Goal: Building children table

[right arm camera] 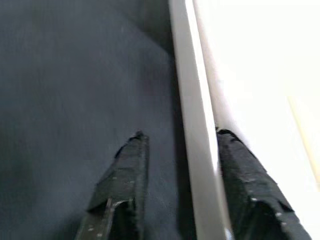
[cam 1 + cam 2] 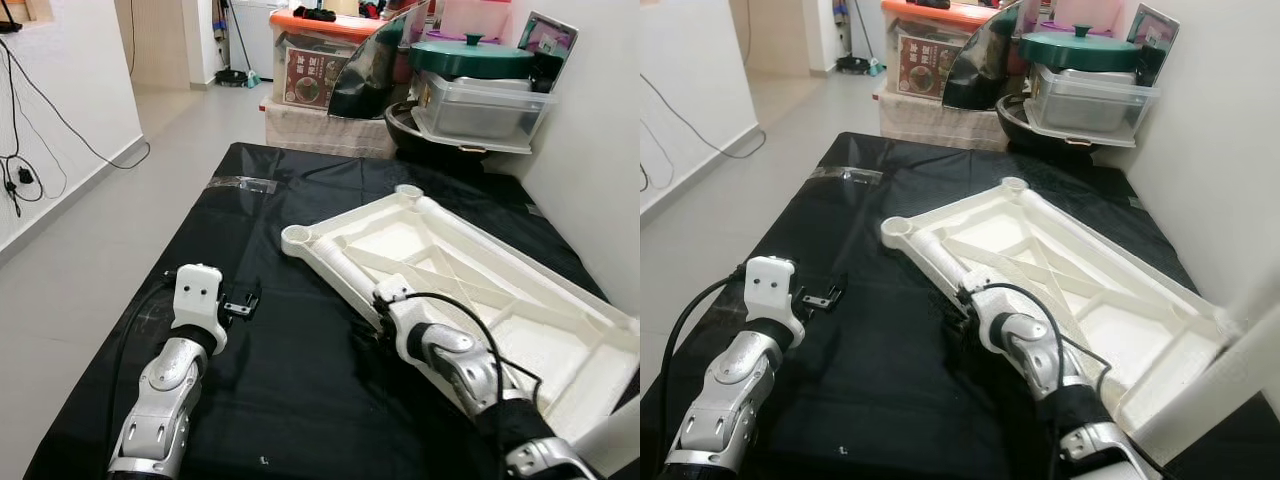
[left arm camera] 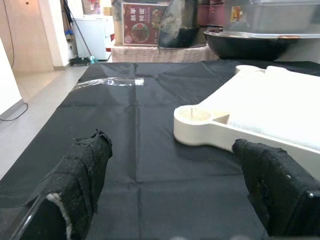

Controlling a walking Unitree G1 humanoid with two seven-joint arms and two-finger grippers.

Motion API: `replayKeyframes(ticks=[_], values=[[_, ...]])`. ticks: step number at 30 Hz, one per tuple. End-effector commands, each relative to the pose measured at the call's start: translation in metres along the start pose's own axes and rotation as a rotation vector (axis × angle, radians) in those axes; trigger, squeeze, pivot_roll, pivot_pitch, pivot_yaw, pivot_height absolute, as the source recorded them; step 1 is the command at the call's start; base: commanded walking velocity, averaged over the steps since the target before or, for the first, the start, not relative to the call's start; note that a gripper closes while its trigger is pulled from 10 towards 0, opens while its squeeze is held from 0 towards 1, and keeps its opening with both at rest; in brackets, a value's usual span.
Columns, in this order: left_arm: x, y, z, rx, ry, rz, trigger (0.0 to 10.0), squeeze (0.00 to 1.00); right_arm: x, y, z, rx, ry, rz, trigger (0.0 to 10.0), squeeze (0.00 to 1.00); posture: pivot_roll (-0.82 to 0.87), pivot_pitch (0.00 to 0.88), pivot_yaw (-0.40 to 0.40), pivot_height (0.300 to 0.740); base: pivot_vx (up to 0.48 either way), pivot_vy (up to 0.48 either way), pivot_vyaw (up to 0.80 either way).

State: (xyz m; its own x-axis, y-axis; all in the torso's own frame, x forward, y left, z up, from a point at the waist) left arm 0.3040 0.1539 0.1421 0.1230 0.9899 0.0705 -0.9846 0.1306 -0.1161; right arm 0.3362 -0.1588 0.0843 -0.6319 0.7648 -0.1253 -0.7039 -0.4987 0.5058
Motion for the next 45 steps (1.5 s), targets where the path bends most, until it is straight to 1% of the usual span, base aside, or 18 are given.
replayKeyframes(ticks=[1,4,7,8,9,10,15,20,23,26,31,33,35,36,37,39,40,45], values=[[-0.003,0.000,-0.002,0.003,-0.013,-0.007,10.0,0.00,0.022,-0.002,-0.026,0.114,0.061,0.148,0.0,0.00,0.08,0.000,-0.115,0.740,0.000,0.000,0.00],[0.002,0.000,-0.002,0.005,-0.011,0.004,10.0,0.00,0.034,0.009,-0.020,0.064,0.198,0.313,0.0,0.00,0.08,0.000,-0.115,0.740,0.000,0.000,0.00],[0.003,-0.001,0.000,0.003,-0.008,0.009,10.0,0.00,0.036,0.016,-0.018,0.055,0.296,0.399,0.0,0.00,0.08,0.000,-0.110,0.740,0.000,0.000,0.00],[0.003,-0.001,0.000,0.003,-0.008,0.009,10.0,0.00,0.036,0.016,-0.018,0.055,0.296,0.399,0.0,0.00,0.08,0.000,-0.110,0.740,0.000,0.000,0.00],[0.005,-0.003,0.002,-0.008,-0.005,0.015,10.0,0.00,0.032,0.024,-0.019,0.062,0.380,0.464,0.0,0.00,0.07,0.000,-0.113,0.740,0.000,0.000,0.00],[0.005,-0.003,0.002,-0.008,-0.005,0.015,10.0,0.00,0.032,0.024,-0.019,0.062,0.380,0.464,0.0,0.00,0.07,0.000,-0.113,0.740,0.000,0.000,0.00],[0.011,-0.006,0.006,-0.031,0.000,0.048,10.0,0.00,0.019,0.048,-0.022,0.108,0.562,0.612,0.0,0.00,0.07,0.000,-0.120,0.740,0.000,0.000,0.00],[0.012,-0.005,0.004,-0.025,0.008,0.057,10.0,0.00,0.013,0.066,-0.025,0.171,0.650,0.722,0.0,0.00,0.07,0.000,-0.124,0.740,0.000,0.000,0.00],[0.012,-0.005,0.004,-0.023,0.009,0.056,10.0,0.00,0.013,0.070,-0.026,0.180,0.665,0.755,0.0,0.00,0.07,0.000,-0.124,0.740,0.000,0.000,0.00],[0.010,-0.005,0.002,-0.019,0.014,0.055,10.0,0.00,0.015,0.079,-0.026,0.184,0.730,0.844,0.0,0.00,0.07,0.000,-0.124,0.740,0.000,0.000,0.00],[0.010,-0.005,0.002,-0.018,0.017,0.055,10.0,0.00,0.015,0.084,-0.030,0.198,0.790,0.892,0.0,0.00,0.07,0.000,-0.121,0.740,0.000,0.000,0.00],[0.010,-0.006,0.001,-0.016,0.016,0.055,10.0,0.00,0.008,0.090,-0.033,0.233,0.912,0.920,0.0,0.00,0.06,0.000,-0.119,0.740,0.000,0.000,0.00],[0.010,-0.006,0.001,-0.016,0.016,0.055,10.0,0.00,0.008,0.090,-0.033,0.233,0.912,0.920,0.0,0.00,0.06,0.000,-0.119,0.740,0.000,0.000,0.00],[0.011,-0.006,0.001,-0.015,0.017,0.055,10.0,0.00,0.000,0.093,-0.034,0.275,0.993,0.916,0.0,0.00,0.06,0.000,-0.118,0.740,0.000,0.000,0.00],[0.011,-0.006,0.001,-0.015,0.017,0.055,10.0,0.00,0.000,0.093,-0.034,0.275,0.993,0.916,0.0,0.00,0.06,0.000,-0.118,0.740,0.000,0.000,0.00],[0.008,-0.008,0.000,-0.013,0.021,0.051,10.0,0.00,-0.015,0.095,-0.031,0.361,1.152,0.902,0.0,0.00,0.06,0.000,-0.118,0.740,0.000,0.000,0.00],[0.008,-0.008,0.000,-0.013,0.021,0.051,10.0,0.00,-0.015,0.095,-0.031,0.361,1.152,0.902,0.0,0.00,0.06,0.000,-0.118,0.740,0.000,0.000,0.00],[0.004,-0.008,-0.001,-0.009,0.026,0.044,10.0,0.00,-0.023,0.093,-0.025,0.411,1.274,0.896,0.0,0.00,0.06,0.000,-0.122,0.740,0.000,0.000,0.00]])
Point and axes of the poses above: a point about 5 cm out from each wrist's last joint towards the gripper, its own y axis pointing back from the gripper into the wrist, its own z axis along the axis of the wrist's last joint, x = y × z, the point moved 1 cm from there along -y, pointing out of the wrist towards the gripper, and after that the axes turned 2 degrees about -y, right-handed, at the moved point
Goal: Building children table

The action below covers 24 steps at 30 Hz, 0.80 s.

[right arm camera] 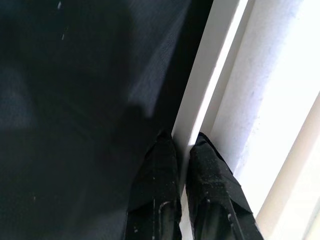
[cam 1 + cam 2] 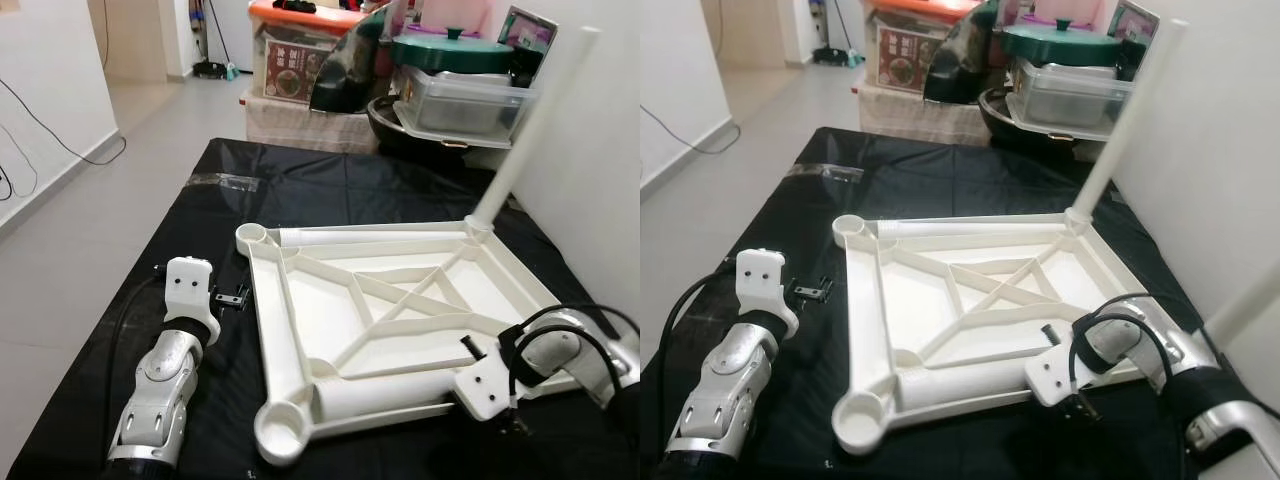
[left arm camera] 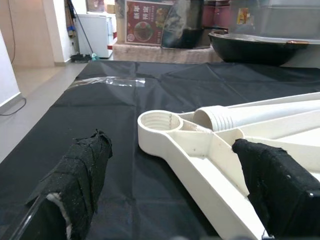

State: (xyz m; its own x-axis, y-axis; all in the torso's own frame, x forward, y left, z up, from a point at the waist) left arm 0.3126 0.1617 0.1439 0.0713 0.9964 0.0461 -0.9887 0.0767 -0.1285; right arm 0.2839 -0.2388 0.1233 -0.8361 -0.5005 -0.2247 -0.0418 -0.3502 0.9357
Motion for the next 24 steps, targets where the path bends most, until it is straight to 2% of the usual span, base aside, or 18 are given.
replayKeyframes(ticks=[1,10,11,12,13,14,15,20,24], values=[[-0.005,0.000,-0.002,0.001,0.008,-0.010,10.0,0.00,0.005,-0.011,0.006,0.024,0.121,0.095,0.0,0.00,0.06,0.000,-0.122,0.740,0.000,0.000,0.00],[-0.004,0.001,-0.005,0.016,0.007,-0.013,10.0,0.00,0.001,-0.008,0.004,0.031,0.162,0.101,0.0,0.00,0.06,0.000,-0.123,0.740,0.000,0.000,0.00],[-0.004,0.001,-0.006,0.019,0.008,-0.014,10.0,0.00,-0.005,-0.008,0.005,0.014,0.161,0.047,0.0,0.00,0.06,0.000,-0.123,0.740,0.000,0.000,0.00],[-0.004,0.001,-0.006,0.019,0.008,-0.014,10.0,0.00,-0.005,-0.008,0.005,0.014,0.161,0.047,0.0,0.00,0.06,0.000,-0.123,0.740,0.000,0.000,0.00],[-0.006,0.000,-0.007,0.020,0.010,-0.016,10.0,0.00,-0.014,-0.008,0.006,0.000,0.104,-0.030,10.0,0.00,0.05,0.000,-0.122,0.740,0.000,0.000,0.00],[-0.008,0.000,-0.007,0.020,0.012,-0.019,10.0,0.00,-0.020,-0.006,0.005,-0.019,0.029,-0.073,10.0,0.30,0.06,0.000,-0.123,0.740,0.000,0.000,0.00],[-0.009,-0.001,-0.008,0.021,0.014,-0.022,10.0,0.00,-0.023,-0.003,0.004,-0.032,-0.015,-0.094,10.0,1.00,0.05,0.000,-0.120,0.740,0.000,0.000,0.00],[-0.010,0.000,-0.009,0.023,0.016,-0.025,10.0,0.00,-0.023,0.002,0.002,-0.058,-0.057,-0.112,10.0,1.00,0.05,0.000,-0.118,0.740,0.000,0.000,0.00],[-0.009,0.000,-0.010,0.026,0.015,-0.026,10.0,0.00,-0.023,0.010,0.003,-0.152,-0.142,-0.156,10.0,1.00,0.04,0.000,-0.113,0.740,0.000,0.000,0.00]])
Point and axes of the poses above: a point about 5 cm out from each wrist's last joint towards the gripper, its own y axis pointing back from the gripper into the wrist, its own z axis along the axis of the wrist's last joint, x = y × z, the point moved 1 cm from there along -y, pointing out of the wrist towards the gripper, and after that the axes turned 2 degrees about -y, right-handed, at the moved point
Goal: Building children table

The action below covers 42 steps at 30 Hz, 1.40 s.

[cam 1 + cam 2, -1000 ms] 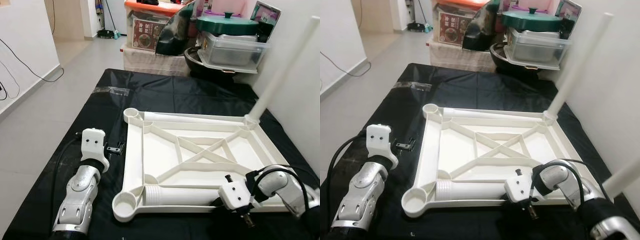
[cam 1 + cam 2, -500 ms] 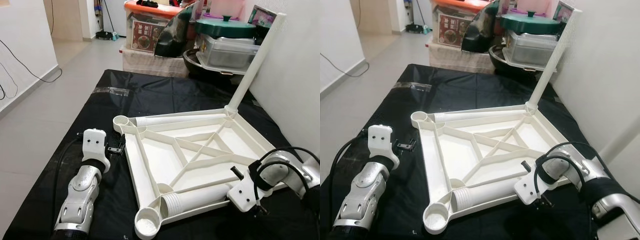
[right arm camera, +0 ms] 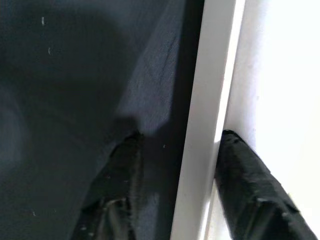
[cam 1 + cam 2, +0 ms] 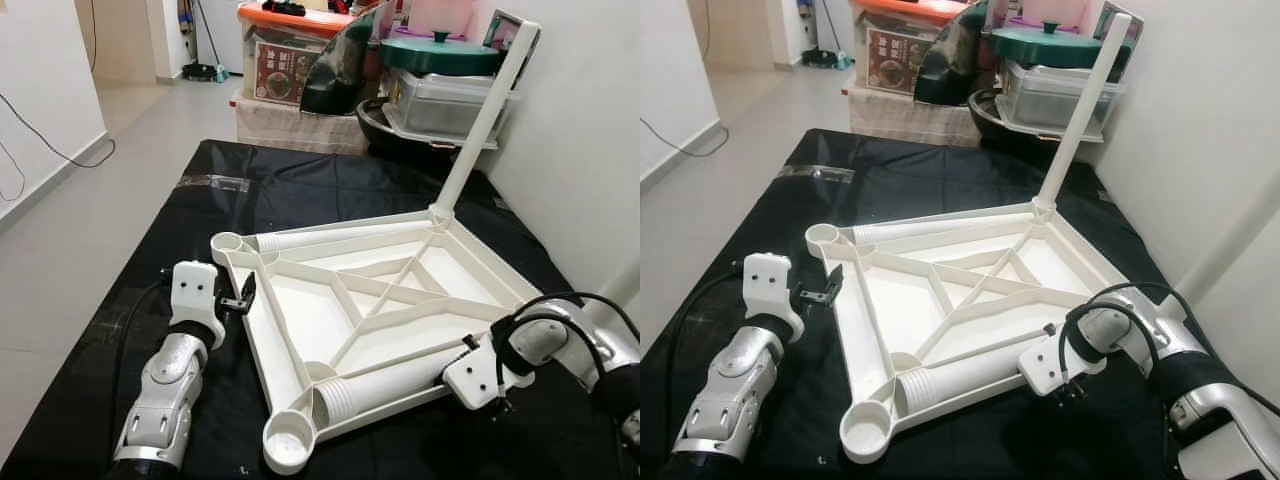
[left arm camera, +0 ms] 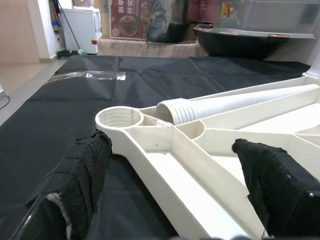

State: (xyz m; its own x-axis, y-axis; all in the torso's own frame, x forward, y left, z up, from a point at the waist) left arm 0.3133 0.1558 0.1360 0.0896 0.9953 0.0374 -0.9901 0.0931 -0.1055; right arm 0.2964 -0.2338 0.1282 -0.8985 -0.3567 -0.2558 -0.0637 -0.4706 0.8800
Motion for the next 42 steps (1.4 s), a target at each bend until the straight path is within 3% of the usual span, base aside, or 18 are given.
replayKeyframes(ticks=[1,8,14,18,20,21,22,23,24,25,26,27,28,29,30,35,38,42], values=[[-0.002,0.000,-0.002,0.005,0.003,-0.010,10.0,0.00,-0.010,0.011,0.009,-0.108,-0.044,-0.083,10.0,1.00,0.04,0.000,-0.109,0.740,0.000,0.000,0.00],[-0.005,-0.003,-0.003,0.005,0.004,-0.023,10.0,0.00,-0.020,0.037,0.026,-0.318,-0.146,-0.141,10.0,1.00,0.03,0.000,-0.097,0.740,0.000,0.000,0.00],[-0.006,-0.004,-0.003,0.004,0.004,-0.028,10.0,0.00,-0.026,0.044,0.031,-0.367,-0.158,-0.164,10.0,1.00,0.04,0.000,-0.096,0.740,0.000,0.000,0.00],[-0.005,-0.005,-0.004,0.004,0.001,-0.028,10.0,0.00,-0.041,0.038,0.041,-0.454,-0.190,-0.289,10.0,1.00,0.04,0.000,-0.100,0.740,0.000,0.000,0.00],[-0.004,-0.004,-0.003,0.003,-0.001,-0.025,10.0,0.00,-0.065,0.027,0.046,-0.471,-0.268,-0.497,10.0,1.00,0.05,0.000,-0.103,0.740,0.000,0.000,0.00],[-0.002,-0.004,-0.003,-0.002,-0.006,-0.012,10.0,0.00,-0.077,0.020,0.047,-0.484,-0.374,-0.601,10.0,1.00,0.06,0.000,-0.108,0.740,0.000,0.000,0.00],[-0.002,-0.004,-0.003,-0.002,-0.006,-0.012,10.0,0.00,-0.077,0.020,0.047,-0.484,-0.374,-0.601,10.0,1.00,0.06,0.000,-0.108,0.740,0.000,0.000,0.00],[0.004,-0.002,-0.002,-0.004,-0.011,0.027,10.0,0.00,-0.091,0.013,0.047,-0.484,-0.486,-0.719,10.0,0.96,0.06,0.000,-0.109,0.740,0.000,0.000,0.00],[0.014,-0.001,-0.003,0.002,-0.018,0.083,10.0,0.00,-0.100,0.003,0.049,-0.496,-0.601,-0.785,10.0,0.45,0.06,0.000,-0.107,0.740,0.000,0.000,0.00],[0.014,-0.001,-0.003,0.002,-0.018,0.083,10.0,0.00,-0.100,0.003,0.049,-0.496,-0.601,-0.785,10.0,0.45,0.06,0.000,-0.107,0.740,0.000,0.000,0.00],[0.021,0.000,-0.004,0.006,-0.022,0.121,10.0,0.00,-0.104,-0.003,0.051,-0.500,-0.679,-0.819,10.0,0.45,0.06,0.000,-0.107,0.740,0.000,0.000,0.00],[0.031,0.001,-0.006,0.017,-0.032,0.174,10.0,0.00,-0.108,-0.016,0.057,-0.514,-0.783,-0.841,10.0,0.36,0.07,0.000,-0.111,0.740,0.000,0.000,0.00],[0.031,0.001,-0.006,0.017,-0.032,0.174,10.0,0.00,-0.108,-0.016,0.057,-0.514,-0.783,-0.841,10.0,0.36,0.07,0.000,-0.111,0.740,0.000,0.000,0.00],[0.038,0.003,-0.007,0.027,-0.048,0.198,10.0,0.00,-0.113,-0.036,0.065,-0.522,-0.890,-0.850,10.0,0.29,0.07,0.000,-0.113,0.740,0.000,0.000,0.00],[0.039,0.004,-0.007,0.033,-0.055,0.205,10.0,0.00,-0.114,-0.042,0.068,-0.530,-0.939,-0.852,10.0,0.28,0.08,0.000,-0.113,0.740,0.000,0.000,0.00],[0.041,0.004,-0.008,0.039,-0.063,0.213,10.0,0.00,-0.118,-0.053,0.077,-0.549,-1.028,-0.847,10.0,0.22,0.08,0.000,-0.117,0.740,0.000,0.000,0.00],[0.041,0.006,-0.009,0.042,-0.064,0.225,10.0,0.00,-0.128,-0.069,0.109,-0.612,-1.174,-0.831,10.0,0.12,0.08,0.000,-0.119,0.740,0.000,0.000,0.00],[0.039,0.007,-0.010,0.046,-0.061,0.230,10.0,0.00,-0.128,-0.076,0.138,-0.663,-1.156,-0.756,10.0,0.08,0.08,0.000,-0.127,0.740,0.000,0.000,0.00]])
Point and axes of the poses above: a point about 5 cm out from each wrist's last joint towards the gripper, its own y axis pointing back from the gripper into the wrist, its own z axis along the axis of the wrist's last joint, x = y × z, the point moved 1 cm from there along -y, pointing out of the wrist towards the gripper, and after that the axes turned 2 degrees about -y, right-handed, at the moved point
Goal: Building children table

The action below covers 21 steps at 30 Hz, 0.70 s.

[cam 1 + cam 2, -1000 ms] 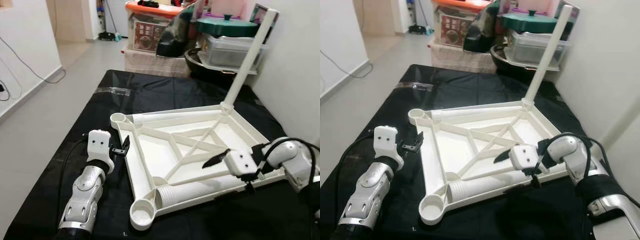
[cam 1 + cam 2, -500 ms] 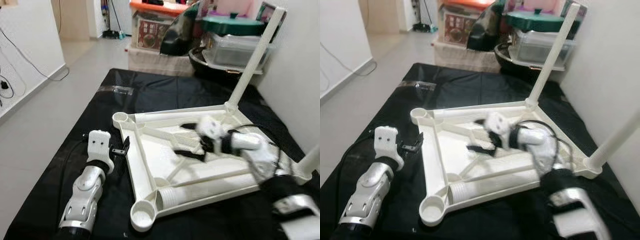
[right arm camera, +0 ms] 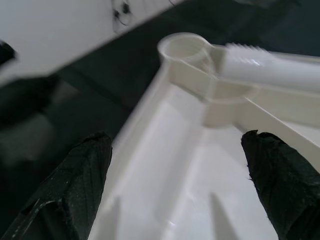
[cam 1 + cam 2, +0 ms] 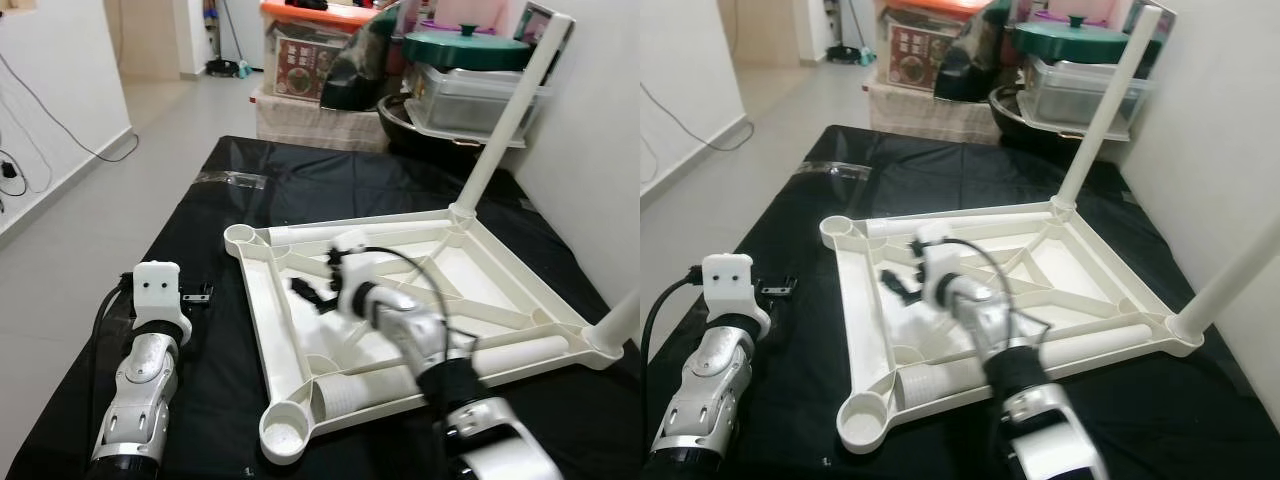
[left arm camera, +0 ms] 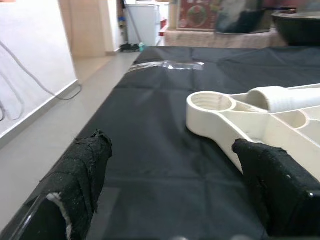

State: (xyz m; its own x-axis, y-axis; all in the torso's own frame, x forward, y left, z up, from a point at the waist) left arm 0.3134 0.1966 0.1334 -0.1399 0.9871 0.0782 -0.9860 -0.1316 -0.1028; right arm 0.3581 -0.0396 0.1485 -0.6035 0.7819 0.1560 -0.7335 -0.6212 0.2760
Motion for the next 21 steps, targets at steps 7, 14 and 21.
replayKeyframes(ticks=[7,14,21], values=[[0.001,0.005,-0.009,0.040,-0.005,0.017,10.0,0.00,0.024,0.001,-0.010,0.065,0.052,0.078,10.0,0.00,0.09,0.000,-0.132,0.740,0.000,0.000,0.00],[0.028,0.008,-0.010,0.042,-0.060,0.186,10.0,0.00,0.012,-0.003,-0.027,0.133,0.207,-0.052,10.0,0.00,0.09,0.000,-0.132,0.740,0.000,0.000,0.00],[0.076,0.031,-0.028,0.140,-0.125,0.394,10.0,0.00,-0.008,0.003,-0.037,0.194,0.213,-0.148,10.0,0.00,0.11,0.000,-0.139,0.740,0.000,0.000,0.00]])
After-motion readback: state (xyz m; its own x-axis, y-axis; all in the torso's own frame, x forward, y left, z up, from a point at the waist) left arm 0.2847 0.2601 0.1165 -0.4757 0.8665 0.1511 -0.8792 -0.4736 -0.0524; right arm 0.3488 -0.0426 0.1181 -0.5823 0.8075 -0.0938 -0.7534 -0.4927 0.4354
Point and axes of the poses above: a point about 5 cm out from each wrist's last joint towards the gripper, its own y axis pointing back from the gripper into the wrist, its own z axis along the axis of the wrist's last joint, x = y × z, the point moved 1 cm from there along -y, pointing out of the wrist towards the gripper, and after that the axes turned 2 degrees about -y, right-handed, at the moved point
